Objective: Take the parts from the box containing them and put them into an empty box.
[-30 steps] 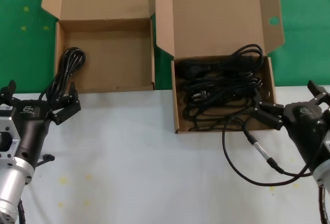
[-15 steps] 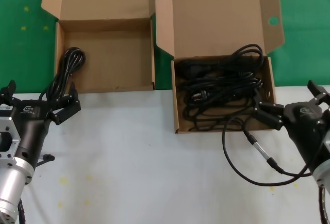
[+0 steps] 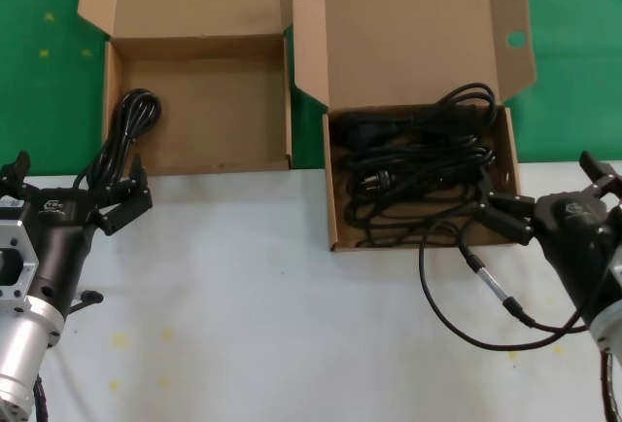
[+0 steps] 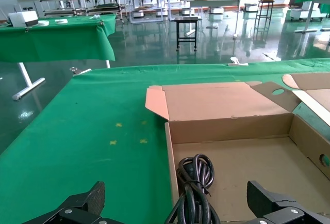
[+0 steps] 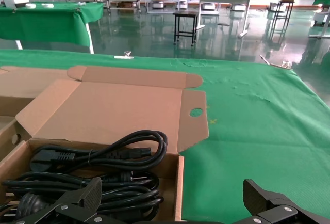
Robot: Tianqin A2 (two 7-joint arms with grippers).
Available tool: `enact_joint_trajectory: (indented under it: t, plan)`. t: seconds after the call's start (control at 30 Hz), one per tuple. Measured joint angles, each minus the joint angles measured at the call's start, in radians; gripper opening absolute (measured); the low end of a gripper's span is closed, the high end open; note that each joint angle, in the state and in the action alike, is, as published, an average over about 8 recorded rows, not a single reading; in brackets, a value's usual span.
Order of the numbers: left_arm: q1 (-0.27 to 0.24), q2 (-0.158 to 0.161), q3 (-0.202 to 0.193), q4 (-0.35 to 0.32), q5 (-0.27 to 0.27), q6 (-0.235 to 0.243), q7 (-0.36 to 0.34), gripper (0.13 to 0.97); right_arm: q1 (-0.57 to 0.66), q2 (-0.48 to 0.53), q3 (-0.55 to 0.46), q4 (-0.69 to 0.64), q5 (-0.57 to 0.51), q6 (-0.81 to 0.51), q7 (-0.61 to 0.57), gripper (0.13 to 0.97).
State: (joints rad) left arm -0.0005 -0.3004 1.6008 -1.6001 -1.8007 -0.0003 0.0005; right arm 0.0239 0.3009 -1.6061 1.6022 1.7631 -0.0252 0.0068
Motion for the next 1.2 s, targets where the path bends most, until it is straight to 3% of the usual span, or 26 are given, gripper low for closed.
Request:
enact_joint_trajectory:
  t: [1.2]
  plan:
    - [0.0, 0.0, 0.0, 0.0, 0.0, 0.0, 0.0, 0.966, 0.0, 0.0, 0.0, 0.0, 0.0, 0.0, 0.0, 0.966]
